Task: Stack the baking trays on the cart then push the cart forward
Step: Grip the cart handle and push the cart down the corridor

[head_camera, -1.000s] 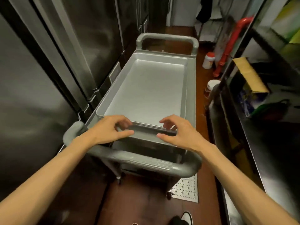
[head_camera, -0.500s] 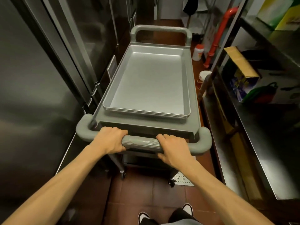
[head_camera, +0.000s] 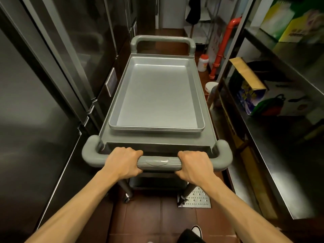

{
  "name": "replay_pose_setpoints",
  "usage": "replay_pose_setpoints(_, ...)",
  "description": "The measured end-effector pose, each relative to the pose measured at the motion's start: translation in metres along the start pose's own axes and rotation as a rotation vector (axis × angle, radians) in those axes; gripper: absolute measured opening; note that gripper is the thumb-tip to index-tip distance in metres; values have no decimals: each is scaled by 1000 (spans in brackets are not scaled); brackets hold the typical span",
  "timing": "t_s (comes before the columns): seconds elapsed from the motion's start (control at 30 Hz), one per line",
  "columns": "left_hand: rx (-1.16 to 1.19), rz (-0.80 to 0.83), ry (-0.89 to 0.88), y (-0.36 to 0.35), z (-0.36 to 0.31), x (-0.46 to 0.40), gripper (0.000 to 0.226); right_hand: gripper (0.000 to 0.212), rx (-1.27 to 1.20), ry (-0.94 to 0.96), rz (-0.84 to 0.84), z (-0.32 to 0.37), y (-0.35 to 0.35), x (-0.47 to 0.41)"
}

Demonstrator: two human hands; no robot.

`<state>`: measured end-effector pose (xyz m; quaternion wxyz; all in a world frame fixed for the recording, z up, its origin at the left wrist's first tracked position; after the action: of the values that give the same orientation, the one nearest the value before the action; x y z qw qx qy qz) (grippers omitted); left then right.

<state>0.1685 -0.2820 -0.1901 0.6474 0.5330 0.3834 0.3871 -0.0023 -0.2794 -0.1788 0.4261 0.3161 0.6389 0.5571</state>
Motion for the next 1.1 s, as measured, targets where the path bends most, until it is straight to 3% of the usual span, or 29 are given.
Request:
replay_pose_setpoints(0.67,8,8,-38,-11,11,-108,32,27,107,-63,3,-76,-21,-89)
replay_pose_setpoints(1.1,14,17,4,-25,54,-223,34,28,61,-25,-160,-133,-28,-182)
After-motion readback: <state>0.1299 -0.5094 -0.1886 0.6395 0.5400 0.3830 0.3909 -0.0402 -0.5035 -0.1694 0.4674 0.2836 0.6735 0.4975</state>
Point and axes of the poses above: each hand's wrist, its own x-axis away from the middle knuckle, its own y-axis out of the back of the hand, z = x × y, the point moved 10 cm from there along -x, towards the middle knuckle, and after that the axes turned 7 degrees about -z, right-handed, at the moved point
